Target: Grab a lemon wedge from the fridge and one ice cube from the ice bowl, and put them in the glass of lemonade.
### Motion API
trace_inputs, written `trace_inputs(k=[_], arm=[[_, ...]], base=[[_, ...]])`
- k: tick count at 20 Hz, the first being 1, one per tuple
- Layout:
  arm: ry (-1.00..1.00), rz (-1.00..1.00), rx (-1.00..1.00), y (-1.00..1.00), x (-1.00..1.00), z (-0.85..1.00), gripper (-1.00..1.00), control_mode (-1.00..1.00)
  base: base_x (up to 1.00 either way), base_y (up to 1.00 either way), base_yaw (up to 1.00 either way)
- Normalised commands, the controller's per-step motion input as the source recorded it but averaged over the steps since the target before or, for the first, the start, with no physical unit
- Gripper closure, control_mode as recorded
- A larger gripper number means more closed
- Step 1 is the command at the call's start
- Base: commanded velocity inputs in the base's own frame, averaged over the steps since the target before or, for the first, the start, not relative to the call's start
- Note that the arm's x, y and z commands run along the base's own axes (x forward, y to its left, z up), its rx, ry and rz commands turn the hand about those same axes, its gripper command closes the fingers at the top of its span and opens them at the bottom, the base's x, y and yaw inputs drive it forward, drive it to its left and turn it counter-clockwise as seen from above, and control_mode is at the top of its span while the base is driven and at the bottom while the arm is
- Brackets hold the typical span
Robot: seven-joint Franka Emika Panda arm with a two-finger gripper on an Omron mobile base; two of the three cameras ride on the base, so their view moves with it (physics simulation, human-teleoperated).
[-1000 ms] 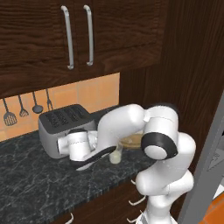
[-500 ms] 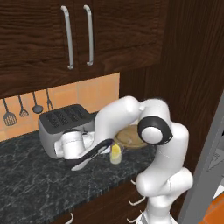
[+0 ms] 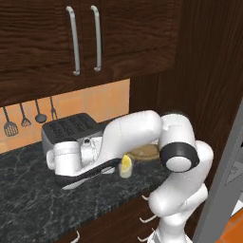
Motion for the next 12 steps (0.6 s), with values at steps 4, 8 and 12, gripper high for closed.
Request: trace_inputs(k=[4,8,12], arm=[[-0.44,0.07,0.27,-0.44,-0.23,-0.13,-1.0,-1.0],[-0.47,0.12,0.26,-0.47,0.0,-0.14,-1.0,-1.0],[-0.44,0.03,0.28,-0.11,0.0,0.37,-1.0,-1.0]], base=[[0.0,0.0,0.0],[0.0,0.0,0.0],[0.0,0.0,0.0]])
